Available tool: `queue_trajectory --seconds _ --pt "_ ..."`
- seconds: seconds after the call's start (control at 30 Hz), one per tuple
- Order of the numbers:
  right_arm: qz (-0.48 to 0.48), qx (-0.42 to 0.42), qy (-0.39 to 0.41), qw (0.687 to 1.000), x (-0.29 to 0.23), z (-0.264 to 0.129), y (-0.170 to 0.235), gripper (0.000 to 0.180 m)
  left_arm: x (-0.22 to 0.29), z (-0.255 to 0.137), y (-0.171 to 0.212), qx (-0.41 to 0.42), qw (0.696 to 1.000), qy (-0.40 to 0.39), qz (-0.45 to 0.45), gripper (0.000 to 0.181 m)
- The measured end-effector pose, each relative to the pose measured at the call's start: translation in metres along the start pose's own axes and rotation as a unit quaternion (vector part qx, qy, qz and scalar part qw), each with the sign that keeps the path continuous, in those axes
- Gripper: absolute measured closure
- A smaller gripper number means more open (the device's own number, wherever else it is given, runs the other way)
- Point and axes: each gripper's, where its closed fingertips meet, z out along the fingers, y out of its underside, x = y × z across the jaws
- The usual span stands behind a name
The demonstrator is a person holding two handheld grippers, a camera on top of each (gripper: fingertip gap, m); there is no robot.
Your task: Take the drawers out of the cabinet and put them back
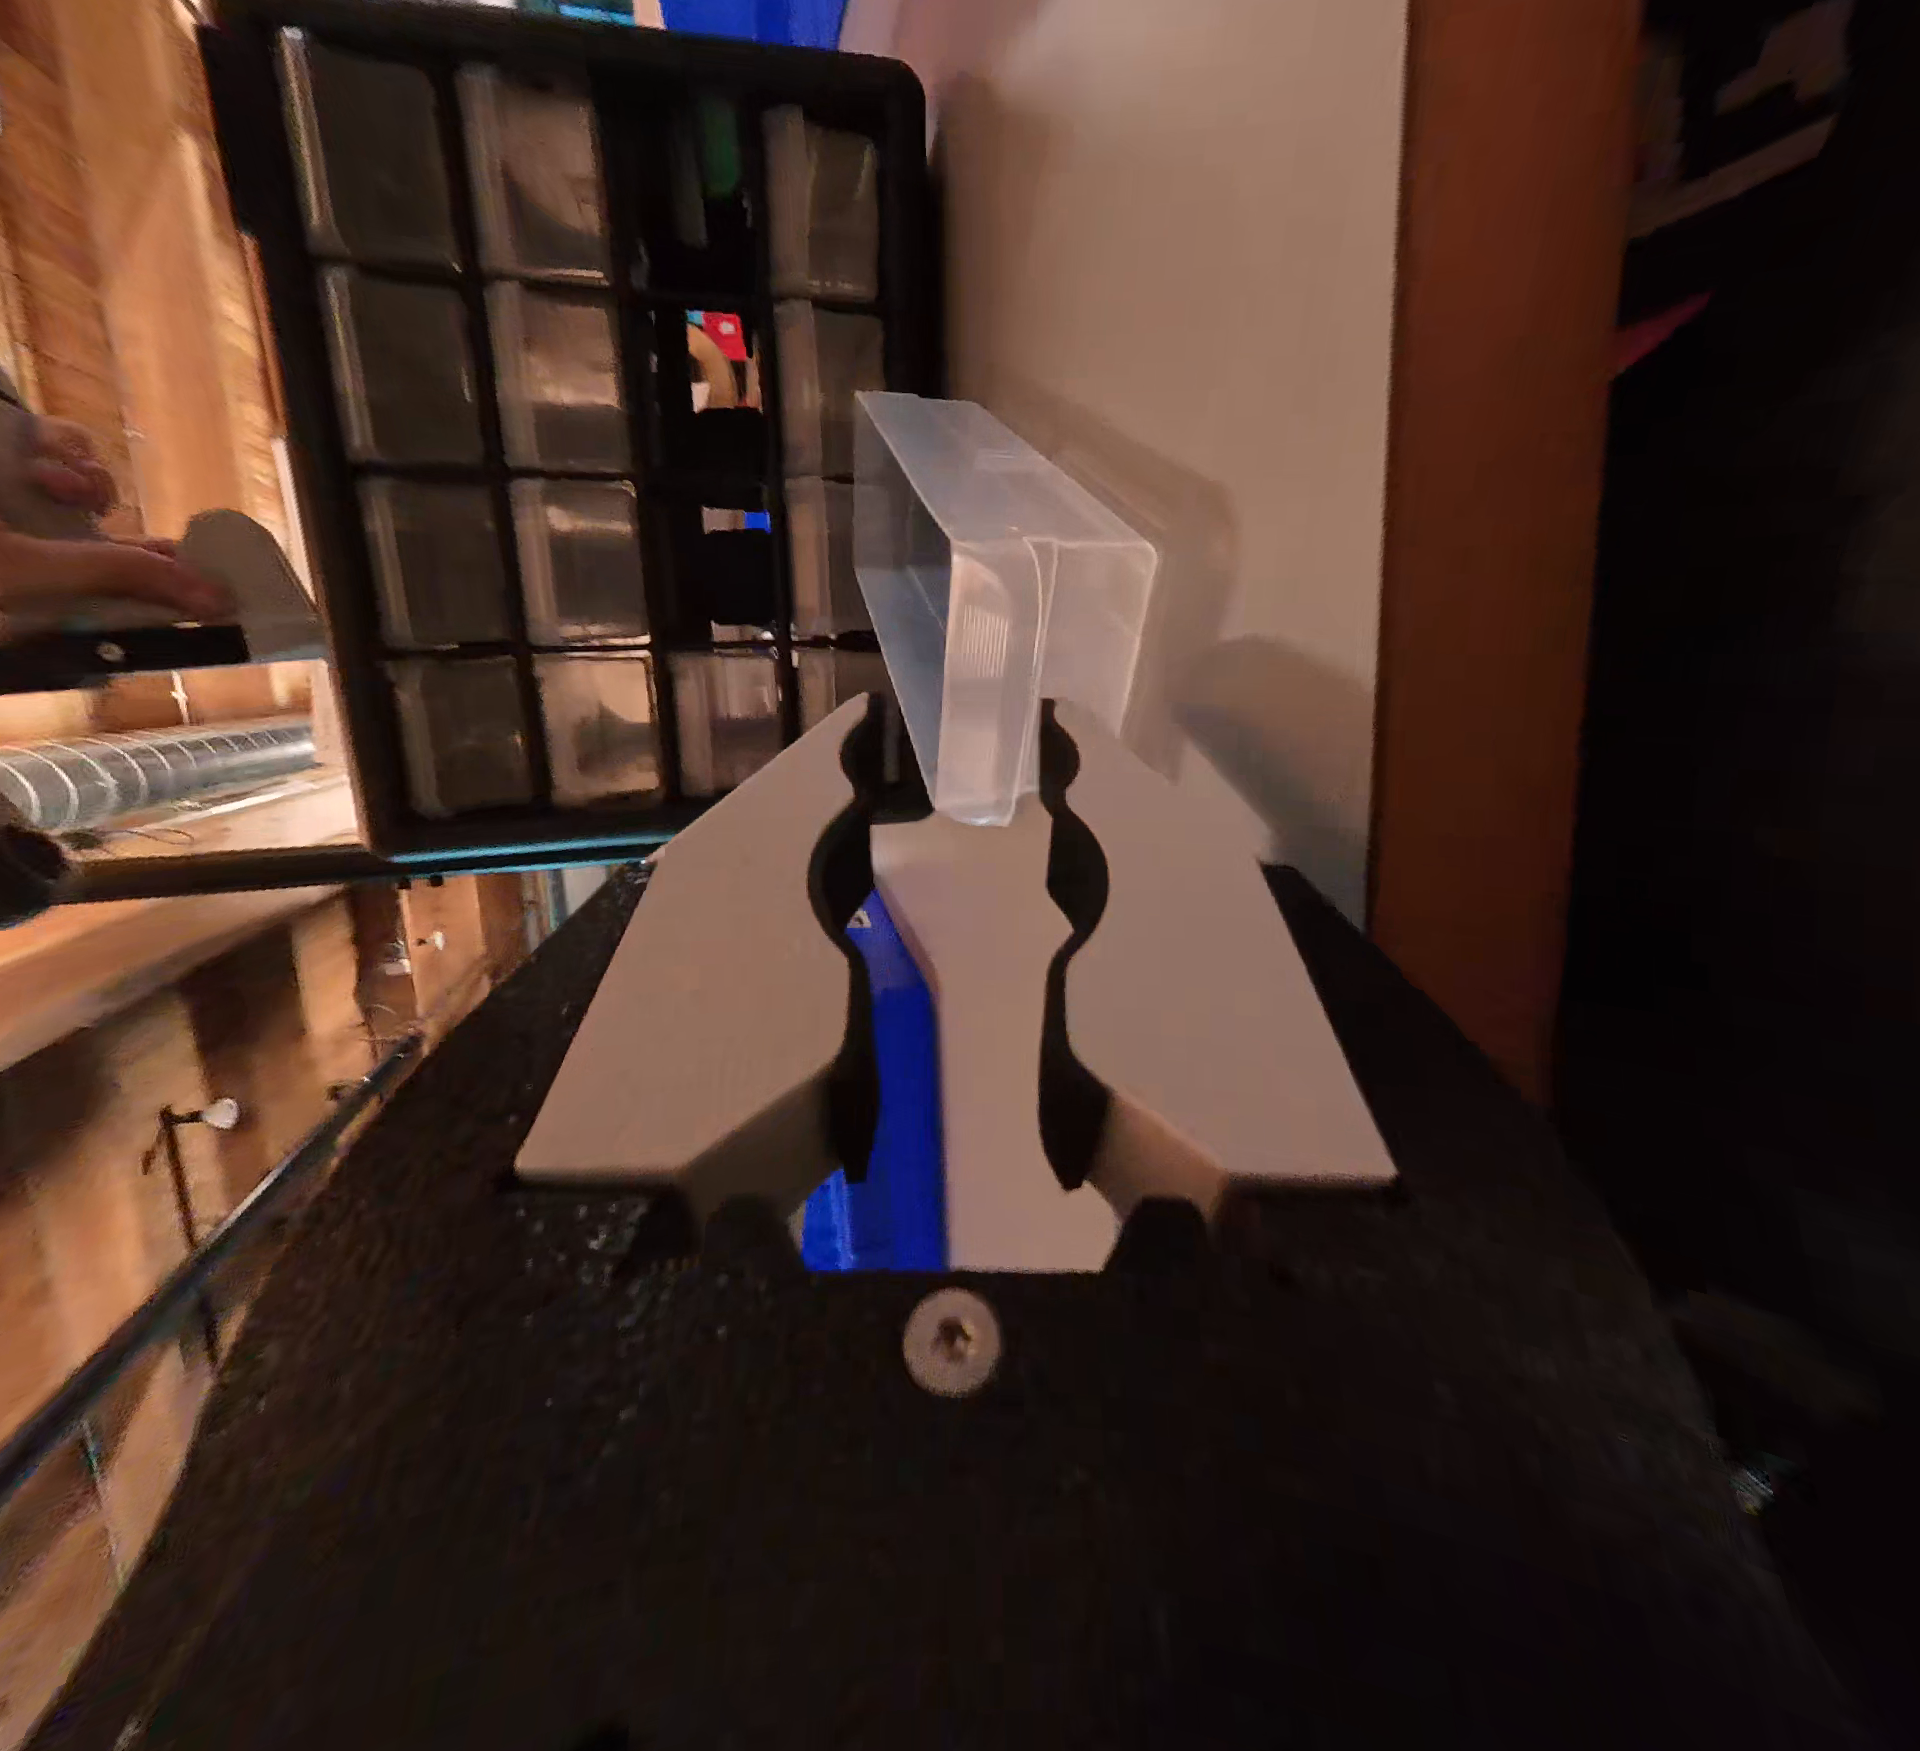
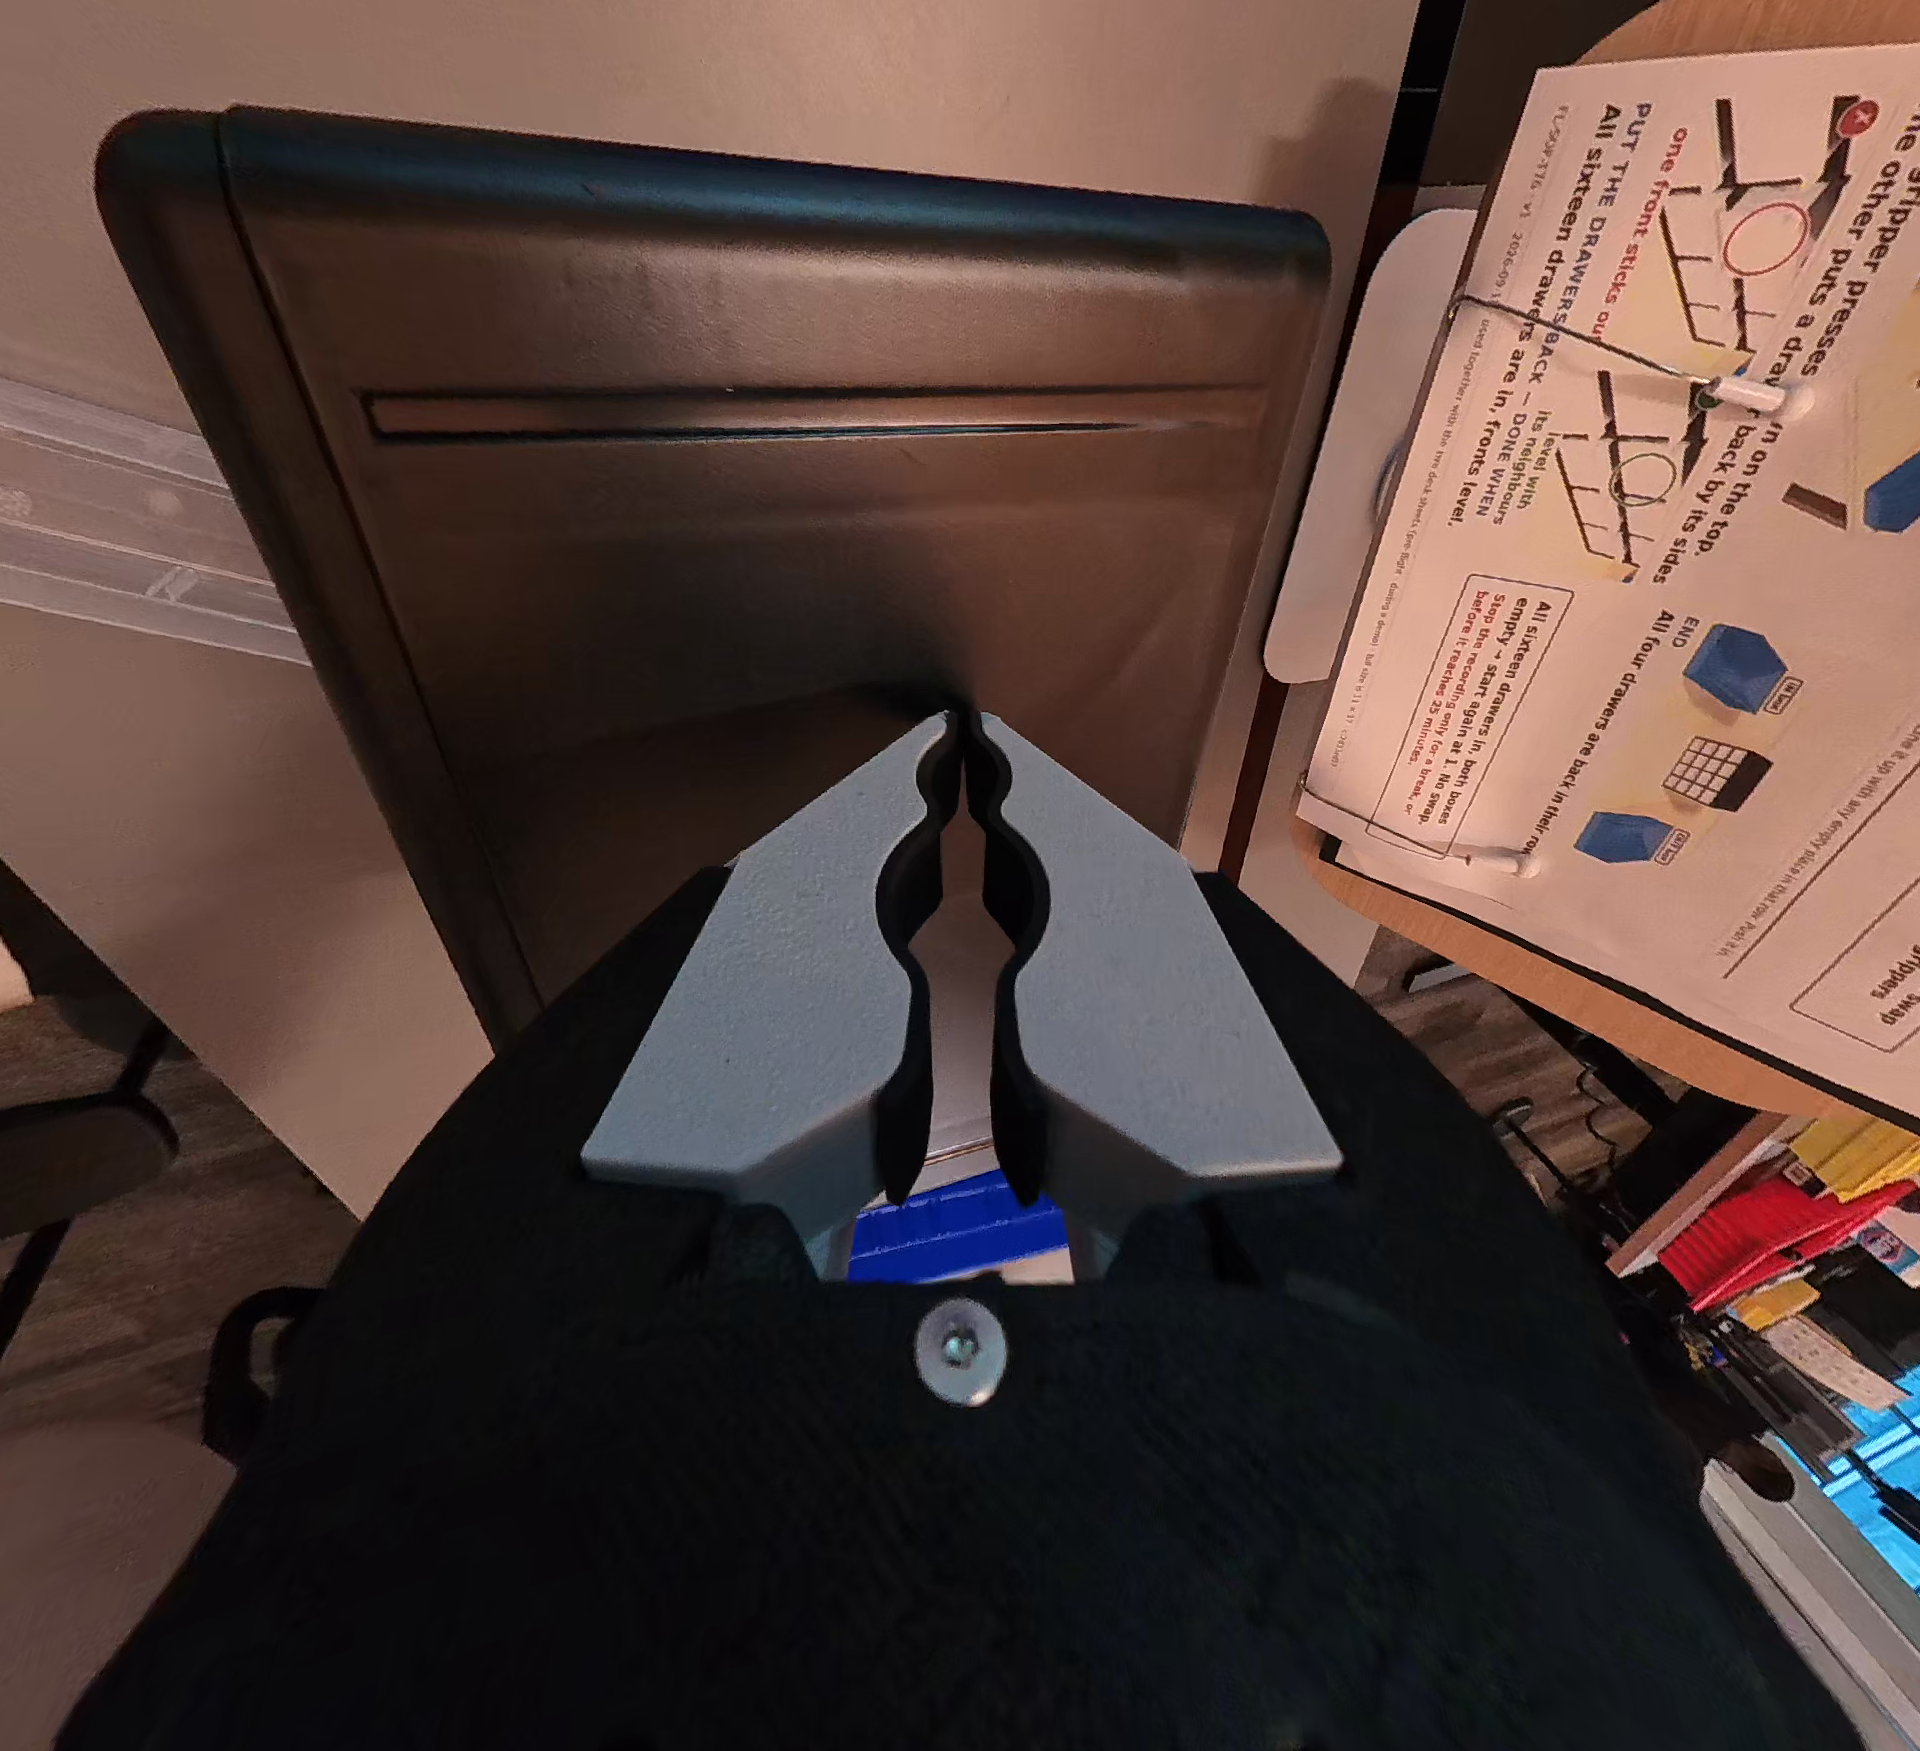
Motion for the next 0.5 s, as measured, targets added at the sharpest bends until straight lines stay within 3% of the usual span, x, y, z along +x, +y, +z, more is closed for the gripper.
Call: queue_trajectory --seconds 0.13,0.27,0.5 --pt "-0.001 -0.012 0.010 1.000 0.000 0.000 0.000 0.180 -0.007 -0.002 -0.007 0.025 0.998 -0.046 0.016 0.170" --pt "-0.003 -0.021 0.010 1.000 0.000 0.000 0.000 0.180 -0.014 -0.005 -0.011 0.023 0.997 -0.071 0.023 0.173" --pt "-0.004 -0.025 0.004 1.000 0.000 0.000 0.000 0.180 -0.080 -0.001 -0.009 -0.015 0.990 -0.138 0.027 0.181"
